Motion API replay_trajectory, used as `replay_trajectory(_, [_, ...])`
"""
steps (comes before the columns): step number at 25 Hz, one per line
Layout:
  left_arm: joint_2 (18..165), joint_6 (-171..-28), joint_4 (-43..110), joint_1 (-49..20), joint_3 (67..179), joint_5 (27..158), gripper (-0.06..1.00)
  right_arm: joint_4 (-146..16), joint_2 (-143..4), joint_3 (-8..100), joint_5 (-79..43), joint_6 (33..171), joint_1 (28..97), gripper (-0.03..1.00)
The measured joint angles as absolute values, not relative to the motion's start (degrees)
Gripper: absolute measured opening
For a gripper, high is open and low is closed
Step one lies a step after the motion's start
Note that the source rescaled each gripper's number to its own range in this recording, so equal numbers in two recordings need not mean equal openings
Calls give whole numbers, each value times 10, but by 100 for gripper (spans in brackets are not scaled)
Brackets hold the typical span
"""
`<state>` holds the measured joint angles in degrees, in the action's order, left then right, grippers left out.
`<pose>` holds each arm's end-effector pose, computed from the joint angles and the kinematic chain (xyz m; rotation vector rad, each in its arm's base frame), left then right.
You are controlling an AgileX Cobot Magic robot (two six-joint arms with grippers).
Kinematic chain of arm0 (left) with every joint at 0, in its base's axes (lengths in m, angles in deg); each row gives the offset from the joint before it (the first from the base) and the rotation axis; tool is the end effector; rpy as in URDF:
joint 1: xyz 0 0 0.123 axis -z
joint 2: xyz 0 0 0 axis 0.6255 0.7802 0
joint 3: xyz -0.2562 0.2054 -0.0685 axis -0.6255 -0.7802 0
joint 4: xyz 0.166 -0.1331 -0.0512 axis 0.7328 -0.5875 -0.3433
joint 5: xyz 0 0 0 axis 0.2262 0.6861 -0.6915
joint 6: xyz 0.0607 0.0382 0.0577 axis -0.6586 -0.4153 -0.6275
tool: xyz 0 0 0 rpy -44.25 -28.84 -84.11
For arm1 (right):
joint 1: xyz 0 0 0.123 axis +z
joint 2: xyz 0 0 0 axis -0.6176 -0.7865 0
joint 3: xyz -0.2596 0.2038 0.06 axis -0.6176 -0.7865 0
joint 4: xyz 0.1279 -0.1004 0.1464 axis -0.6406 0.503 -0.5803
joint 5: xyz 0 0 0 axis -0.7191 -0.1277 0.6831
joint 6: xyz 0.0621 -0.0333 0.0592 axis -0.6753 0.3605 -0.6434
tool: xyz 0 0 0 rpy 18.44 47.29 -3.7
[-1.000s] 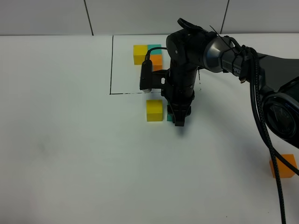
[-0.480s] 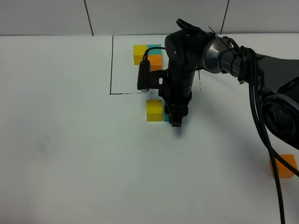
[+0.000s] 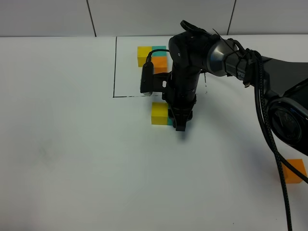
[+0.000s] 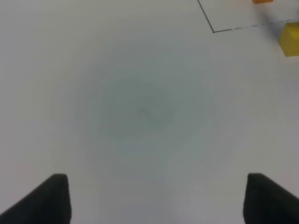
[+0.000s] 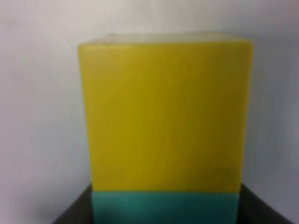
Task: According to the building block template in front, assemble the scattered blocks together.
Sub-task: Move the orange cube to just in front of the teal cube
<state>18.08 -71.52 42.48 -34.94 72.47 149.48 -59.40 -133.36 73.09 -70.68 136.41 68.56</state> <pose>-0.0860 -0.0012 0.2621 0.1755 2.0236 -0.0796 0.4155 0.2478 0.1614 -2.1000 2.2397 0.0332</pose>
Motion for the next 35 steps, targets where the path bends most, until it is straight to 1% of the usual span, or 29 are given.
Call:
replay_trajectory(16, [181,-715,425,-349,725,1495,75,-582,-1334,731,-713,1412,686,1])
replay_trajectory(28, [181,-715,425,-349,725,1495,75,-584,-1331,731,-705,1422,686,1])
replay_trajectory(29, [181,-715,425,-349,725,1495,75,-584,-1330,731,-701,1422,686,2])
replay_trajectory(30, [181,-715,425,-349,725,1495,75,-584,-1330,731,-697,1422,686,7])
replay_trajectory(31, [181,-715,425,-349,725,1495,75,-584,-1329,730,-688,1422,686,16])
replay_trajectory(33, [181,-715,425,-349,725,1495,75,-579,-1325,730,-678,1417,686,40])
replay_trajectory(35, [181,-715,425,-349,725,1495,75,-577,-1320,728,-676,1400,685,62])
